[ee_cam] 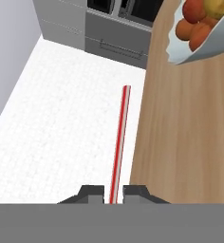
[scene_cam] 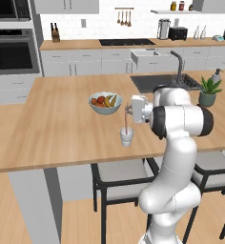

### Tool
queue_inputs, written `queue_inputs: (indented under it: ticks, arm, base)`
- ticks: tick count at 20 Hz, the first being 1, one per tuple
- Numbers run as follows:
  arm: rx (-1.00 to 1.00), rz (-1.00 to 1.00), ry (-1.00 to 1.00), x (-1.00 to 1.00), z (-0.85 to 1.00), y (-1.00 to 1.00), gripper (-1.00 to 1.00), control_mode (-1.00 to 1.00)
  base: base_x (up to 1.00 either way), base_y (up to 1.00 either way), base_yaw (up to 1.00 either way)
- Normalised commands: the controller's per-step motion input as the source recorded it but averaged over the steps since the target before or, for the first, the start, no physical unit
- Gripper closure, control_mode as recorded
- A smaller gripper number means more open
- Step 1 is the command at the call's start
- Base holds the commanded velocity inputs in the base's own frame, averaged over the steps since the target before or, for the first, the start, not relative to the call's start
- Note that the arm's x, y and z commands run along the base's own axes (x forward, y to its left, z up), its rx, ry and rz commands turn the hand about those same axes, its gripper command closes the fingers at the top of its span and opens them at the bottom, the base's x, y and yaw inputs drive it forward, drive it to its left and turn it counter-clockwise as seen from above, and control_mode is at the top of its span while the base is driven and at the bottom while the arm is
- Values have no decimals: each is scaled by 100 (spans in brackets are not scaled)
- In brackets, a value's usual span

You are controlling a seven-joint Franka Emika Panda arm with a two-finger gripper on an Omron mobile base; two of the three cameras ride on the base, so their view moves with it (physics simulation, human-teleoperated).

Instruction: Take a straw from the drawer in front and place it inside the glass cup on the dining counter.

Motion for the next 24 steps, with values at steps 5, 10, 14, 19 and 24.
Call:
queue_inputs:
  ticks: [5,10,14,19,24]
  arm:
    - [0,0,0,13,-25,0,100,-100]
    - [0,0,-1,2,-18,0,100,-100]
    - [0,3,-20,-79,0,0,100,-100]
    - [0,6,-19,-94,-14,7,100,-100]
    - [-2,1,-8,-14,-39,21,100,-100]
  base:
    - [0,0,0]
    - [0,0,0]
    - [0,0,0]
    - [0,0,0]
    - [0,0,0]
